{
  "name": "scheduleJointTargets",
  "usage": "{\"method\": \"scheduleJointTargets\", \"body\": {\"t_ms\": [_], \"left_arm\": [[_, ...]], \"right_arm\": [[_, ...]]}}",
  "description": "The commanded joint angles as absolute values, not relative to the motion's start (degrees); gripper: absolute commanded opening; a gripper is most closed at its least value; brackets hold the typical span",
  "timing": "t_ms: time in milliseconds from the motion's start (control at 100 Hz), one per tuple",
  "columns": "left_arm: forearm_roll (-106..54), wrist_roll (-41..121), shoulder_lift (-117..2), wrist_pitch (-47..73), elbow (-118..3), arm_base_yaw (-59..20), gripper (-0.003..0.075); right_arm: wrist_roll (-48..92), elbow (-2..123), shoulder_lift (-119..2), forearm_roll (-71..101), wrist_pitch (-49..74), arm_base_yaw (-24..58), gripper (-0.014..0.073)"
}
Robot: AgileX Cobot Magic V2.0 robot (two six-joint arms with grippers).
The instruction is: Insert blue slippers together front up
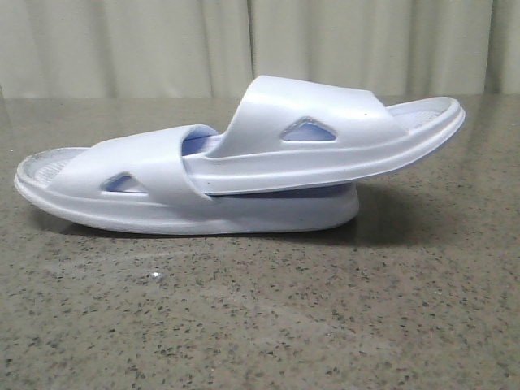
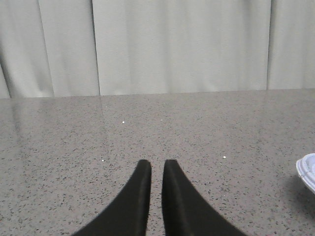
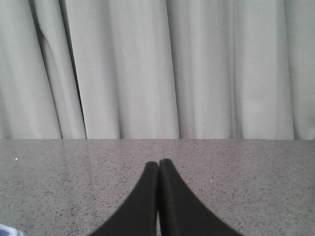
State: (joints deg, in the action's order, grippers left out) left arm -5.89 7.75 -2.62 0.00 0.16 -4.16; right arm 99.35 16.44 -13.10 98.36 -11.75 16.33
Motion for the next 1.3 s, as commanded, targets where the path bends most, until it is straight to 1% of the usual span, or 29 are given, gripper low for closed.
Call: {"method": "scheduleJointTargets", "body": {"t_ms": [0, 960, 1130, 1210, 1290], "left_arm": [[-5.92, 7.12, -3.23, -4.76, 0.65, -4.68, 0.0016], [-5.92, 7.12, -3.23, -4.76, 0.65, -4.68, 0.0016], [-5.92, 7.12, -3.23, -4.76, 0.65, -4.68, 0.0016], [-5.92, 7.12, -3.23, -4.76, 0.65, -4.68, 0.0016], [-5.92, 7.12, -3.23, -4.76, 0.65, -4.68, 0.0016]], "right_arm": [[100.05, 17.86, -13.5, 97.02, -11.21, 16.19, -0.0107], [100.05, 17.86, -13.5, 97.15, -11.84, 16.19, -0.0107], [99.93, 17.86, -13.5, 97.13, -10.43, 16.19, -0.0107], [95.27, 17.86, -13.5, 91.83, -9.81, 16.19, -0.0107], [81.95, 17.53, -13.5, 79.56, -9.78, 16.19, -0.0107]]}}
